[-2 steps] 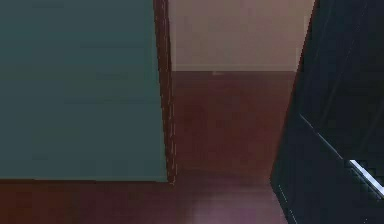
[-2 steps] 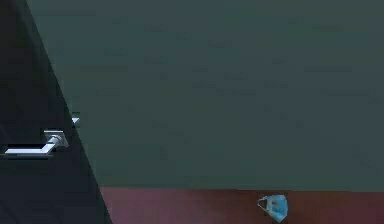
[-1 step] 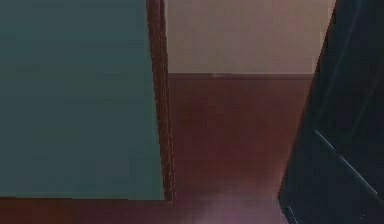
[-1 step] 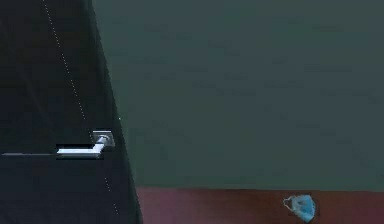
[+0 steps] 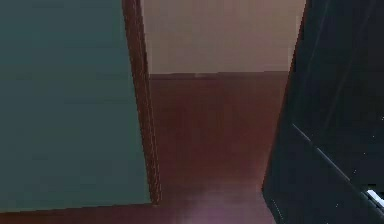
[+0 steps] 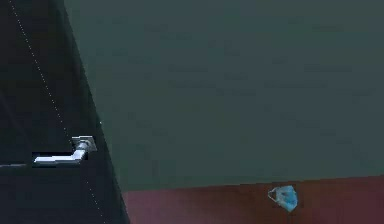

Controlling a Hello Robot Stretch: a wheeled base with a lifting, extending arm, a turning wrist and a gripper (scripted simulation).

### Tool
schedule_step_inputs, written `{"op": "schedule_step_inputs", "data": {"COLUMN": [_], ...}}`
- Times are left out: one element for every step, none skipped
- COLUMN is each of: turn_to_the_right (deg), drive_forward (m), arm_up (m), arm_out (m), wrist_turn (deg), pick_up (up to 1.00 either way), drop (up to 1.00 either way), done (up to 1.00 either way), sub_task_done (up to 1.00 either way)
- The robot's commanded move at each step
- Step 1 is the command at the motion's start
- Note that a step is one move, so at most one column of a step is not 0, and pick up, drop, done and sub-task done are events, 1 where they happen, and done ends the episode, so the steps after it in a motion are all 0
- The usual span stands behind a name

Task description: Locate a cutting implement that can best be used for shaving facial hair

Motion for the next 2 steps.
{"op": "schedule_step_inputs", "data": {"turn_to_the_right": [0.0,6.0], "drive_forward": [1.00,0.00], "arm_up": [0.00,0.00], "arm_out": [0.00,0.00], "wrist_turn": [0.0,0.0], "pick_up": [0.00,0.00], "drop": [0.00,0.00], "done": [0.00,0.00], "sub_task_done": [0.00,0.00]}}
